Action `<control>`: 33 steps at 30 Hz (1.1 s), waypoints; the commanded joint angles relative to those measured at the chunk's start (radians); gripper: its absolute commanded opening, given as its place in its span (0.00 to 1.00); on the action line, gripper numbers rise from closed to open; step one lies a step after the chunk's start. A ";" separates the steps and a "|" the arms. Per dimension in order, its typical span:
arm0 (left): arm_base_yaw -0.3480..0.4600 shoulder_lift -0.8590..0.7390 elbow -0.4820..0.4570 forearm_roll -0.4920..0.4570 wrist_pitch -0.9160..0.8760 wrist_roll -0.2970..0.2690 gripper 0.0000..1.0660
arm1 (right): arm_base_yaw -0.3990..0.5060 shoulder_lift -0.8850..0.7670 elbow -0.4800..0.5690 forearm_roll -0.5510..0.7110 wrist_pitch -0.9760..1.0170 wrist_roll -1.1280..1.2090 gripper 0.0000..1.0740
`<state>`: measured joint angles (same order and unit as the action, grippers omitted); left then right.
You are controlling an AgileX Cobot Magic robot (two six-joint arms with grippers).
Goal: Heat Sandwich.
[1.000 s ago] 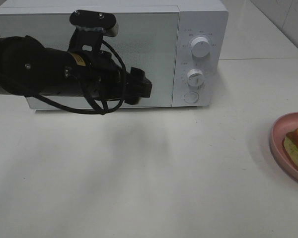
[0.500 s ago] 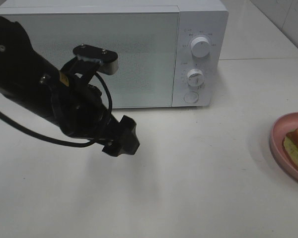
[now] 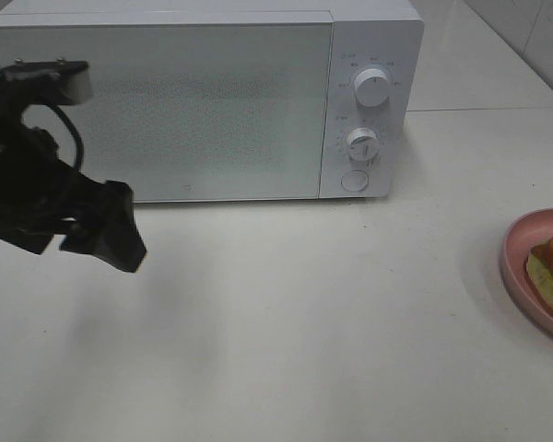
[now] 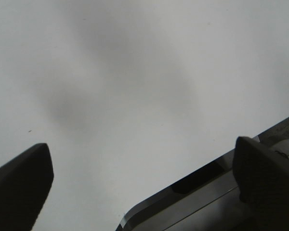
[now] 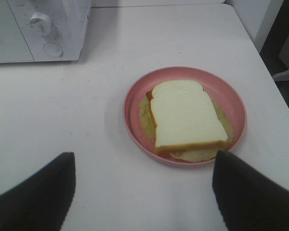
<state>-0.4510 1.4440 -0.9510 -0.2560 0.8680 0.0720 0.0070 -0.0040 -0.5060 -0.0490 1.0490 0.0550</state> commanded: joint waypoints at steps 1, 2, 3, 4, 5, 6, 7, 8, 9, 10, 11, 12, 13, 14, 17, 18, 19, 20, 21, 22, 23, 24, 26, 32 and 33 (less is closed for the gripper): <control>0.090 -0.057 0.004 0.011 0.074 -0.007 0.90 | -0.008 -0.026 0.001 0.005 -0.012 -0.003 0.70; 0.112 -0.069 0.004 0.018 0.091 -0.007 0.90 | -0.008 -0.026 0.001 0.005 -0.012 -0.003 0.70; 0.140 -0.084 0.004 0.030 0.114 -0.007 0.90 | -0.008 -0.026 0.001 0.005 -0.012 -0.003 0.70; 0.140 -0.084 0.004 0.030 0.114 -0.007 0.90 | -0.008 -0.026 0.001 0.005 -0.012 -0.003 0.70; 0.186 -0.116 0.004 0.059 0.152 -0.009 0.90 | -0.008 -0.026 0.001 0.005 -0.012 -0.003 0.70; 0.212 -0.132 0.004 0.072 0.167 -0.012 0.90 | -0.008 -0.026 0.001 0.005 -0.012 -0.003 0.70; 0.235 -0.146 0.004 0.082 0.178 -0.016 0.90 | -0.008 -0.026 0.001 0.005 -0.012 -0.003 0.70; 0.258 -0.164 0.004 0.095 0.189 -0.016 0.90 | -0.008 -0.026 0.001 0.005 -0.012 -0.003 0.70; 0.258 -0.164 0.004 0.095 0.189 -0.016 0.90 | -0.008 -0.026 0.001 0.005 -0.012 -0.003 0.70; 0.295 -0.201 0.005 0.120 0.200 -0.016 0.90 | -0.008 -0.026 0.001 0.005 -0.012 -0.003 0.70; 0.313 -0.222 0.009 0.133 0.203 -0.016 0.90 | -0.008 -0.026 0.001 0.005 -0.012 -0.003 0.70; 0.328 -0.245 0.017 0.141 0.203 -0.016 0.90 | -0.008 -0.026 0.001 0.005 -0.012 -0.003 0.70; 0.371 -0.295 0.043 0.150 0.202 -0.016 0.90 | -0.008 -0.026 0.001 0.005 -0.012 -0.003 0.70; 0.371 -0.295 0.043 0.150 0.202 -0.016 0.90 | -0.008 -0.026 0.001 0.005 -0.012 -0.003 0.70; 0.454 -0.390 0.117 0.137 0.204 -0.003 0.90 | -0.008 -0.026 0.001 0.005 -0.012 -0.003 0.70; 0.454 -0.390 0.117 0.137 0.204 -0.003 0.90 | -0.008 -0.026 0.001 0.005 -0.012 -0.003 0.70; 0.466 -0.413 0.133 0.132 0.207 0.002 0.90 | -0.008 -0.026 0.001 0.005 -0.012 -0.003 0.70; 0.477 -0.444 0.153 0.129 0.208 0.005 0.90 | -0.008 -0.026 0.001 0.005 -0.012 -0.003 0.70; 0.481 -0.475 0.173 0.126 0.209 0.009 0.90 | -0.008 -0.026 0.001 0.005 -0.012 -0.003 0.70; 0.481 -0.542 0.208 0.119 0.210 0.016 0.90 | -0.008 -0.026 0.001 0.005 -0.012 -0.003 0.70; 0.481 -0.542 0.208 0.119 0.210 0.016 0.90 | -0.008 -0.026 0.001 0.005 -0.012 -0.003 0.70; 0.481 -0.576 0.226 0.115 0.211 0.020 0.90 | -0.008 -0.026 0.001 0.005 -0.012 -0.003 0.70; 0.481 -0.668 0.271 0.113 0.215 0.031 0.90 | -0.008 -0.026 0.001 0.005 -0.012 -0.003 0.70; 0.481 -0.823 0.329 0.099 0.241 0.038 0.90 | -0.008 -0.026 0.001 0.005 -0.012 -0.003 0.70; 0.478 -0.849 0.341 0.090 0.248 0.043 0.90 | -0.008 -0.026 0.001 0.005 -0.012 -0.003 0.70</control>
<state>0.0300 0.6380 -0.6280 -0.1450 1.1050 0.1080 0.0070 -0.0040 -0.5060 -0.0490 1.0490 0.0550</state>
